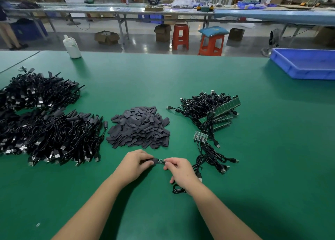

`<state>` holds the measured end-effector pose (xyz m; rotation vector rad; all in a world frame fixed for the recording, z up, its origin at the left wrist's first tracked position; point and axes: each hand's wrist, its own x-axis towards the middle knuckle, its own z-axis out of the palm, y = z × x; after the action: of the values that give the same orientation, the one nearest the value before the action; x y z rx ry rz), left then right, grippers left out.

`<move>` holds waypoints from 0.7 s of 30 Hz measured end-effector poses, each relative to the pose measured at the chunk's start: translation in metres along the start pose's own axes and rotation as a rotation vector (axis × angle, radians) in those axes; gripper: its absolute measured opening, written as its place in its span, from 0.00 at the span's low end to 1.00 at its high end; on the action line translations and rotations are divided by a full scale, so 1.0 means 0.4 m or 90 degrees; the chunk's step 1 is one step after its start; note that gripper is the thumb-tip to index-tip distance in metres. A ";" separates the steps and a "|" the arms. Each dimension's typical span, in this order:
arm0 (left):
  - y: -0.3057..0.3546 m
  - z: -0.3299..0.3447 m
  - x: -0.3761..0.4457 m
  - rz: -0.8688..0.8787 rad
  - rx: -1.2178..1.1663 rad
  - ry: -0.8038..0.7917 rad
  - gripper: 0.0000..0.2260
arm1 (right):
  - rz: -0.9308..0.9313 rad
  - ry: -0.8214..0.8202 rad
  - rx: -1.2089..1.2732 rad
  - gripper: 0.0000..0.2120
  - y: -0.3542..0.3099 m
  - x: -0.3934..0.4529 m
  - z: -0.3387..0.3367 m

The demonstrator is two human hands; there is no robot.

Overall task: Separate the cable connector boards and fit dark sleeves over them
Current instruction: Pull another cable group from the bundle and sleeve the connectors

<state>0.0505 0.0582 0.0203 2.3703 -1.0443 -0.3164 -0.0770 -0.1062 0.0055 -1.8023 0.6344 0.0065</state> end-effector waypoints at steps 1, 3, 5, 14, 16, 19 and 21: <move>-0.001 -0.001 -0.003 -0.015 -0.048 -0.005 0.09 | -0.002 0.004 0.006 0.11 0.002 0.000 0.000; -0.002 -0.001 -0.012 -0.069 -0.145 -0.027 0.06 | -0.003 0.008 0.013 0.11 0.004 -0.001 0.000; -0.010 0.001 -0.019 -0.106 -0.216 -0.043 0.05 | -0.003 0.008 0.020 0.11 0.005 -0.003 0.000; -0.011 -0.011 -0.024 -0.104 -0.308 -0.105 0.07 | -0.025 -0.002 0.020 0.11 0.005 -0.018 -0.001; -0.014 -0.012 -0.024 -0.108 -0.339 -0.118 0.06 | -0.031 0.001 0.014 0.11 0.008 -0.019 -0.001; -0.017 -0.011 -0.027 -0.127 -0.396 -0.138 0.06 | -0.048 0.004 -0.004 0.11 0.011 -0.019 0.002; -0.018 -0.009 -0.027 -0.143 -0.419 -0.141 0.06 | -0.050 0.008 -0.012 0.11 0.012 -0.020 0.003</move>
<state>0.0491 0.0717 0.0193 1.8692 -0.6245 -0.8752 -0.0853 -0.1026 0.0035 -1.8448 0.5743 -0.0519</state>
